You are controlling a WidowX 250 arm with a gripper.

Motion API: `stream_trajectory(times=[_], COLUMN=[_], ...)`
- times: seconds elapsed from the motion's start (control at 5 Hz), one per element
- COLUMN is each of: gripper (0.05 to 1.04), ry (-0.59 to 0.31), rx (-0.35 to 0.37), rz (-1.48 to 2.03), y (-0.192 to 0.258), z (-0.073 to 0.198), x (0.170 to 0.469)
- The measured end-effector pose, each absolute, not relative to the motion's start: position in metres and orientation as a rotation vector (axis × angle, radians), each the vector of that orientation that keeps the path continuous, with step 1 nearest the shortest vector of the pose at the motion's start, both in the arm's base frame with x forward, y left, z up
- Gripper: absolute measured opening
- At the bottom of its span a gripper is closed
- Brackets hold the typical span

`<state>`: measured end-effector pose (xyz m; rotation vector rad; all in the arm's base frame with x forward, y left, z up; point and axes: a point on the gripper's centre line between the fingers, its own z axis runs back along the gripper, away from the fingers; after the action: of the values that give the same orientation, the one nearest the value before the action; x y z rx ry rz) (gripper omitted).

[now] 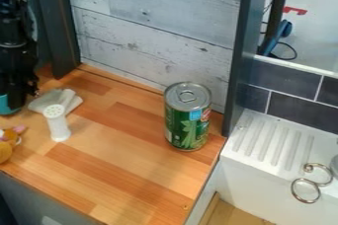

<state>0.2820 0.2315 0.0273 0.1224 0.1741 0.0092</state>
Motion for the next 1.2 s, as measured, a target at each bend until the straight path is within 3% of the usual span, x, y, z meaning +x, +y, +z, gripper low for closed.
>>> stream_trajectory(times=[0.4,0.6,0.8,1.0,1.2], gripper=[0.153,0.376,0.678,0.958,1.01], ry=[0.188,0.189,0.179,0.101,0.103], rx=[0.125,0.113,0.09,0.115,0.125], rz=[0.02,0.033,0.062,0.096,0.118], y=[0.233,0.232,0.224,0.217,0.208], z=[0.022,0.022,0.024,0.058,0.083], x=[0.284,0.284,0.278,0.274,0.259])
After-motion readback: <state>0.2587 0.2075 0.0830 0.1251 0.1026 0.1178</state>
